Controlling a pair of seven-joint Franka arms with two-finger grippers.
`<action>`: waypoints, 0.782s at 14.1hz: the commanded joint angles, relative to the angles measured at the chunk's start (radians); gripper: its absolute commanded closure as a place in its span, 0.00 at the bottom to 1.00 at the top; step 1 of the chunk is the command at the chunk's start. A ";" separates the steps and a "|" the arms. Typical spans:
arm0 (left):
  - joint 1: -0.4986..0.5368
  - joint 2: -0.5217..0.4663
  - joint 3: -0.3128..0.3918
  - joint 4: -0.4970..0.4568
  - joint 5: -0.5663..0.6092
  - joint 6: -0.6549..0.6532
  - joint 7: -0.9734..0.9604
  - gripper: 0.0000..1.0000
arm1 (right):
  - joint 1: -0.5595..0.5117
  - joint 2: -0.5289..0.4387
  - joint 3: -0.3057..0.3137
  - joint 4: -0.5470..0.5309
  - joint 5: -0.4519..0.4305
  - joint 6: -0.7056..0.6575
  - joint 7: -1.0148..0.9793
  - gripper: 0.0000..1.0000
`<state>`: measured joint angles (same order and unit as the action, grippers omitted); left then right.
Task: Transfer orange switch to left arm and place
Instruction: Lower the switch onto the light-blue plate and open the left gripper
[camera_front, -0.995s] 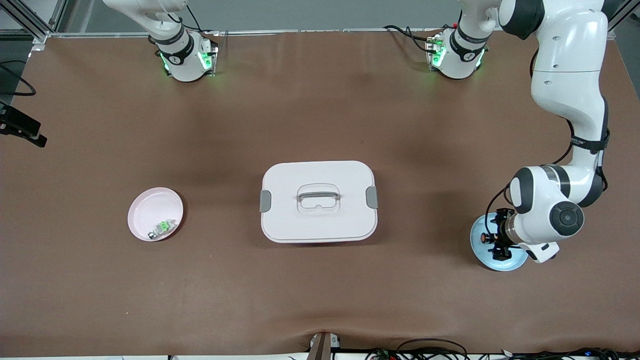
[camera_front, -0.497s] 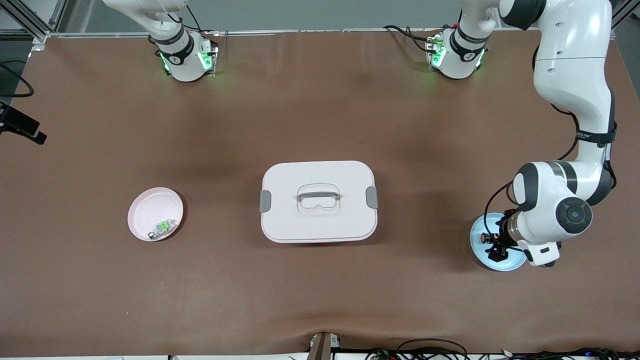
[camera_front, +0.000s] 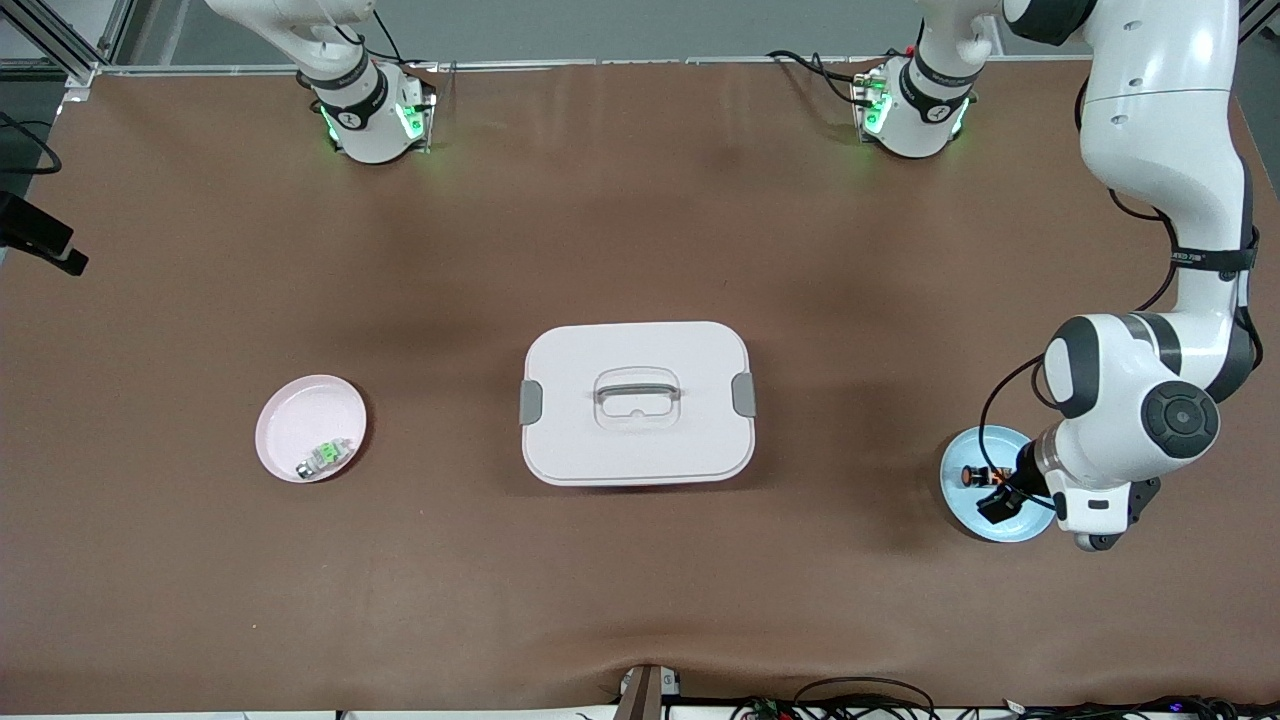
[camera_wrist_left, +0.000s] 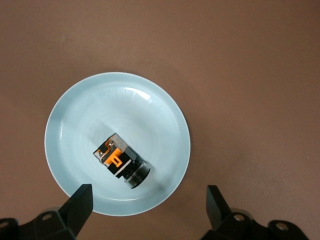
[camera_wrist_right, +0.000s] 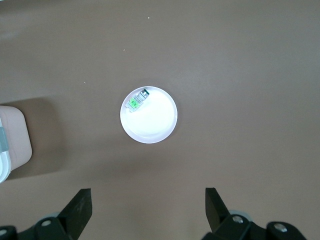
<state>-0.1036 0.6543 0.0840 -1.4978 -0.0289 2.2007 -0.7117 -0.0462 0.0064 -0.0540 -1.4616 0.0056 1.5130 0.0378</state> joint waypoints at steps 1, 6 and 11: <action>0.018 -0.018 -0.029 0.042 0.012 -0.019 0.104 0.00 | -0.021 -0.011 0.010 -0.002 0.014 -0.005 0.016 0.00; 0.013 -0.116 -0.027 0.050 0.018 -0.019 0.121 0.00 | -0.021 -0.014 0.014 -0.002 0.014 -0.013 0.016 0.00; 0.031 -0.186 -0.020 0.057 0.024 -0.018 0.148 0.00 | -0.021 -0.014 0.010 -0.002 0.014 -0.011 0.016 0.00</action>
<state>-0.0856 0.4957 0.0710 -1.4317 -0.0254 2.1965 -0.5991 -0.0464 0.0062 -0.0576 -1.4615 0.0056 1.5109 0.0433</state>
